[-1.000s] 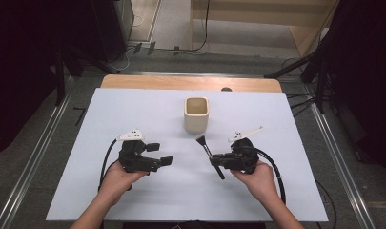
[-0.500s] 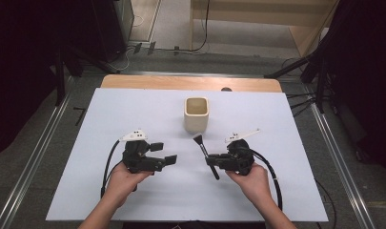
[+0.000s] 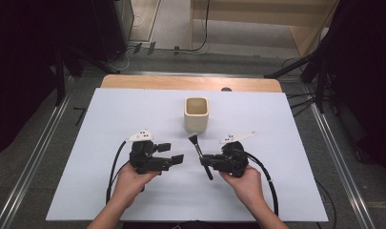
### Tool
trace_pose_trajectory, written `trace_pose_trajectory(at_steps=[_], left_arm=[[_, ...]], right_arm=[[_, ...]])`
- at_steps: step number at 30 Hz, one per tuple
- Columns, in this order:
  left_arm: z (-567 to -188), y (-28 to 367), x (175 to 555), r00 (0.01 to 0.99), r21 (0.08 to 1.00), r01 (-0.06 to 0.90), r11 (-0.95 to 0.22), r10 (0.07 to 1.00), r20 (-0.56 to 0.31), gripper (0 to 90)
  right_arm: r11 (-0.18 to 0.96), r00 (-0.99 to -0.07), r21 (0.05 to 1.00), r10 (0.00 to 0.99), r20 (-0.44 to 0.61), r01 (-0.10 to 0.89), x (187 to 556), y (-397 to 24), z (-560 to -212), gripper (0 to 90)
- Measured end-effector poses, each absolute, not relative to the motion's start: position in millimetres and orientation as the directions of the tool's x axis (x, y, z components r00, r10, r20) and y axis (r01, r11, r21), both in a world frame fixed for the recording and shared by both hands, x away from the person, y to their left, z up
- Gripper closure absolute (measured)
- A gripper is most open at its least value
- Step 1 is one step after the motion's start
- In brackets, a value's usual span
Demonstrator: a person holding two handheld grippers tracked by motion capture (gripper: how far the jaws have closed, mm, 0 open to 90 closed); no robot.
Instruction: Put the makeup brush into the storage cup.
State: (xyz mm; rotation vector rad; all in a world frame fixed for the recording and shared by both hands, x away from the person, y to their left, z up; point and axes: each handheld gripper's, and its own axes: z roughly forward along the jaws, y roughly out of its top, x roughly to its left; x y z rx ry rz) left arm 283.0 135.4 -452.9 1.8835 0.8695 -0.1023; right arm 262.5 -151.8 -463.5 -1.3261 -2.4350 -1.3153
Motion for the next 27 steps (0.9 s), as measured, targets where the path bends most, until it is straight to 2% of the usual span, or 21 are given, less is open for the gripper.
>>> trace_pose_trajectory(at_steps=[7, 20, 24, 27], left_arm=[[-451.8, 135.9, 281.0, 0.735, 0.775, 0.608, -0.172, 0.491, -0.468, 27.3], [-458.5, 119.9, 283.2, 0.690, 0.730, 0.668, -0.143, 0.485, -0.537, 30.8], [-457.1, 117.5, 282.1, 0.667, 0.714, 0.689, -0.124, 0.493, -0.558, 34.1], [-456.8, 117.0, 281.7, 0.646, 0.699, 0.708, -0.106, 0.498, -0.579, 40.2]], right_arm=[[0.249, -0.635, 0.671, 0.647, 0.421, 0.698, 259.5, -143.2, -464.0, 80.6], [0.206, -0.619, 0.681, 0.650, 0.442, 0.703, 257.0, -131.7, -468.7, 80.5], [0.189, -0.613, 0.684, 0.647, 0.453, 0.705, 255.1, -128.2, -470.7, 80.5], [0.179, -0.613, 0.687, 0.641, 0.462, 0.705, 253.4, -123.4, -473.0, 80.5]])
